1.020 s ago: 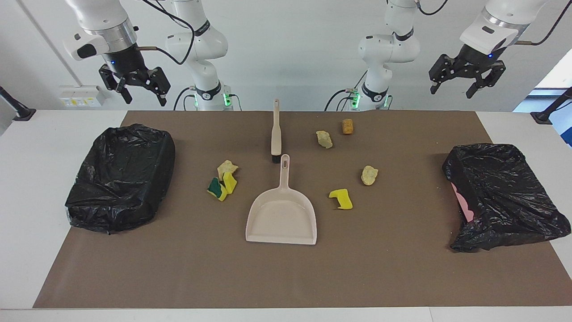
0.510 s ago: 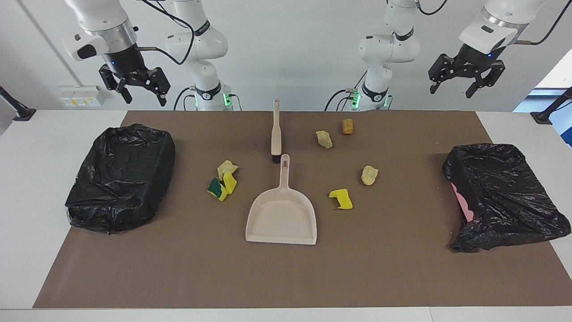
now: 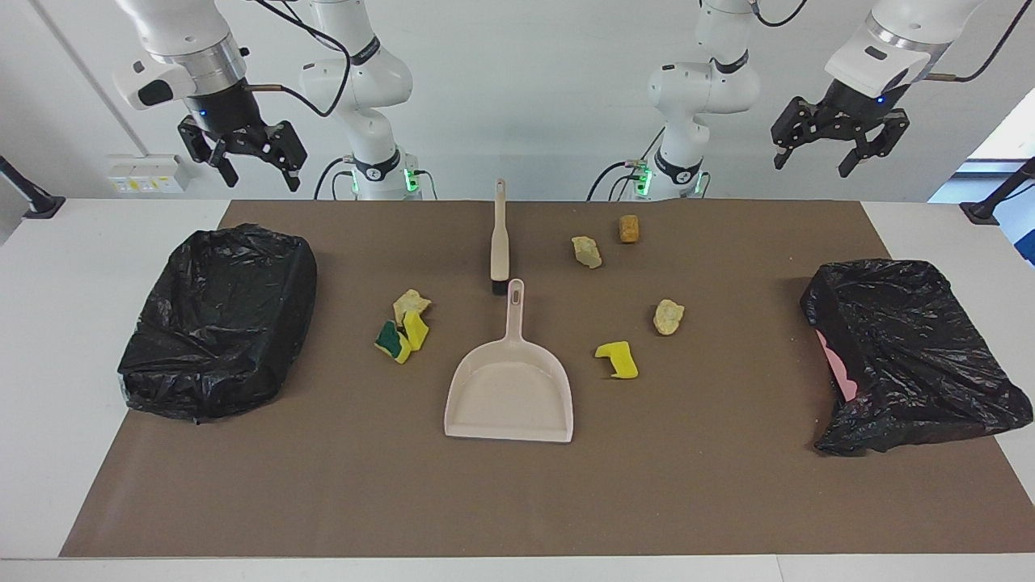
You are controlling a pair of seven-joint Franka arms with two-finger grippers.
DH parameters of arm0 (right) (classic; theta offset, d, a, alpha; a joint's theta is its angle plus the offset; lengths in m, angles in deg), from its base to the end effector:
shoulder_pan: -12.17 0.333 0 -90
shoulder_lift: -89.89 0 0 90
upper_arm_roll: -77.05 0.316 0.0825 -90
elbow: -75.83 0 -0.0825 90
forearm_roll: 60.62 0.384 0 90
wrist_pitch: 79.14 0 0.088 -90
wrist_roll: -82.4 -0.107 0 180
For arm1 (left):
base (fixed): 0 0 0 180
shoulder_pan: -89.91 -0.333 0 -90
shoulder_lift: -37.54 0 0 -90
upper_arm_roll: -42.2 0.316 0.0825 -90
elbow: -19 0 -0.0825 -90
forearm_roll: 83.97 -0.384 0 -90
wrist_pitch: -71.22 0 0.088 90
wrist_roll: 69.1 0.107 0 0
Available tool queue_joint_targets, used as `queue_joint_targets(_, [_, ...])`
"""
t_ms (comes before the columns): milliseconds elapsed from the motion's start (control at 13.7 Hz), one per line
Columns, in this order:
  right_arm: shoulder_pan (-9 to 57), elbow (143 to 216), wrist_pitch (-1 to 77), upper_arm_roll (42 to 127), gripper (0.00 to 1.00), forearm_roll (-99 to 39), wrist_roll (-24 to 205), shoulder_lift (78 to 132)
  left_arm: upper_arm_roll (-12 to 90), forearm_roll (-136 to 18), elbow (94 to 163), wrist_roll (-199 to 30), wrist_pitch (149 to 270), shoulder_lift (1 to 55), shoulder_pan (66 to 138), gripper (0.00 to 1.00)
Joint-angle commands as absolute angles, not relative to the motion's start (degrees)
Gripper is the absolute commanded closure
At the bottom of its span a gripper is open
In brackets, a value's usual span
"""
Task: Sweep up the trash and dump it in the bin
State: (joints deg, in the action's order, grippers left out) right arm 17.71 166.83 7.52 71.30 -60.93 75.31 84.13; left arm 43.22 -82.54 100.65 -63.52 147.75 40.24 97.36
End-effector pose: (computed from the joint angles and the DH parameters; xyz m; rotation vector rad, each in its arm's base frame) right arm 0.5170 -0.0056 0.6647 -3.1289 0.1996 -0.0376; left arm 0.5085 -0.0601 0.6965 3.0980 -0.3342 -0.0661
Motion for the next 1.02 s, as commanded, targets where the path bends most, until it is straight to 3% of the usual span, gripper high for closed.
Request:
queue_joint_targets(0, [16.74,168.02,6.73,71.42,0.0,-59.39,76.95,82.86,42.65,-82.21,103.81,-63.74,148.04,42.81,97.9,0.0])
queue_joint_targets(510, [16.74,168.11,6.65,71.34,0.0,-59.39,76.95,82.77,40.45,-82.04,105.3,-63.83,148.13,43.69,97.91,0.0])
queue_joint_targets(947, [16.74,168.11,6.65,71.34,0.0,-59.39,76.95,82.77,37.11,-81.86,111.54,-66.99,150.85,47.29,98.08,0.0])
